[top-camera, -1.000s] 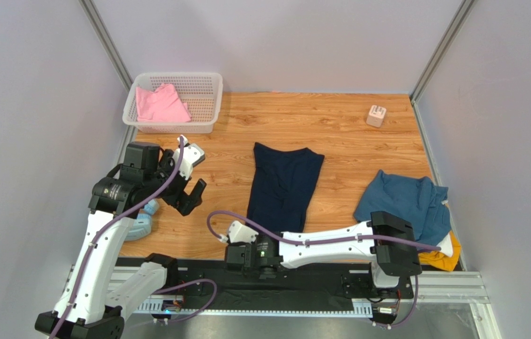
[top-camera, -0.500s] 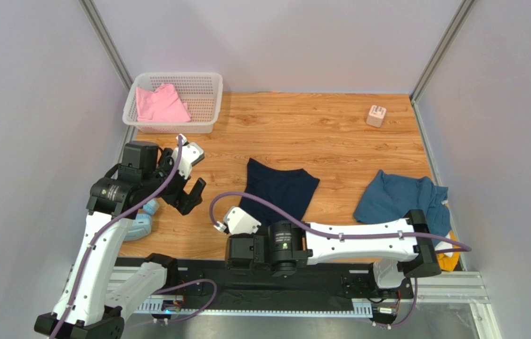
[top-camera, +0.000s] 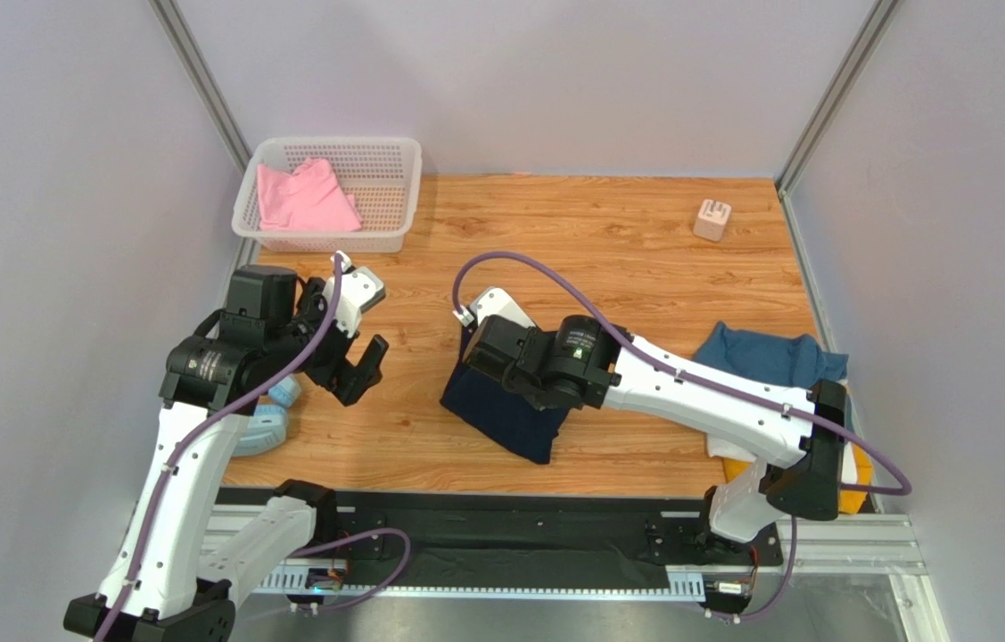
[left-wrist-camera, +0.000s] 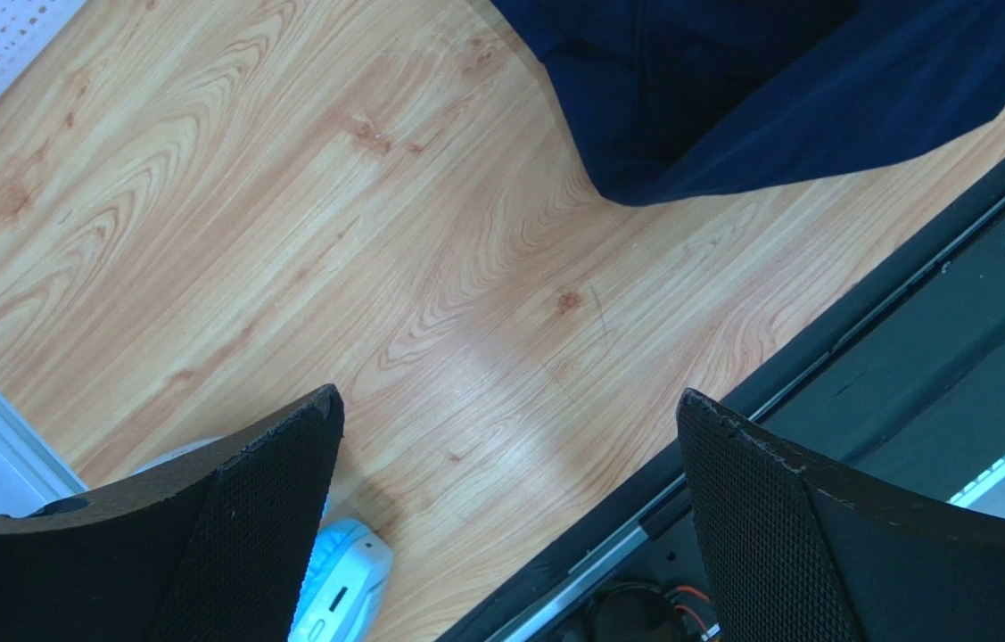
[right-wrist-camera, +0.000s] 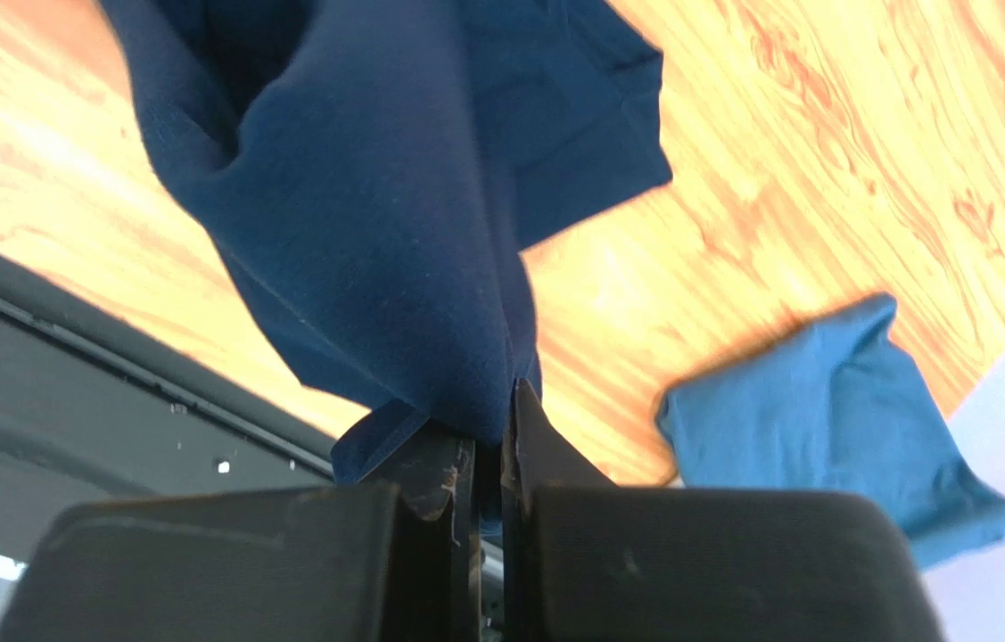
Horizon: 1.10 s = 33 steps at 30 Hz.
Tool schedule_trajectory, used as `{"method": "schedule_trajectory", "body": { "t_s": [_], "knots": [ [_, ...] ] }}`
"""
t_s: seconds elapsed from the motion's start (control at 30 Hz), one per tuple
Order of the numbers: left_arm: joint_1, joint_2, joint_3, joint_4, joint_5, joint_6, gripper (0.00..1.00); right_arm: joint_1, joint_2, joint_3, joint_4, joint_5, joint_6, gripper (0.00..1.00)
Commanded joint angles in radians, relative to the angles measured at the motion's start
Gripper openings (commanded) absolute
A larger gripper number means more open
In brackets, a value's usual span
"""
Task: Fold and stack the t-shirts
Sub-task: Fold the long partially folded tshirt into a neat square
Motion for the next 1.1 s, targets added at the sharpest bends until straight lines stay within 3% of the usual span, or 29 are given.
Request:
{"method": "schedule_trajectory", "body": {
  "t_s": [0.0, 0.13, 0.33, 0.5, 0.7, 0.93, 1.07],
  "knots": [
    [0.004, 0.004, 0.03, -0.001, 0.008, 0.015, 1.0, -0.069, 0.023, 0.004, 0.166, -0.11, -0.136, 0.0],
    [0.004, 0.002, 0.025, 0.002, 0.004, 0.02, 1.0, -0.121, 0.072, 0.033, 0.204, -0.202, -0.177, 0.0],
    [0.004, -0.004, 0.018, 0.002, -0.013, 0.032, 1.0, -0.105, 0.096, 0.059, 0.186, -0.409, -0.161, 0.0],
    [0.004, -0.002, -0.002, 0.016, 0.003, 0.029, 1.0, -0.135, 0.07, 0.013, 0.207, -0.39, -0.174, 0.0],
    [0.004, 0.002, 0.004, 0.016, 0.017, 0.021, 1.0, -0.295, 0.159, 0.022, 0.233, -0.471, -0.214, 0.0],
    [0.004, 0.002, -0.007, 0.013, 0.01, 0.034, 1.0, -0.502, 0.383, 0.114, 0.267, -0.728, -0.26, 0.0],
    [0.004, 0.002, -0.014, 0.011, 0.011, 0.034, 1.0, -0.585, 0.561, 0.249, 0.172, -0.862, -0.308, 0.12]
  ]
}}
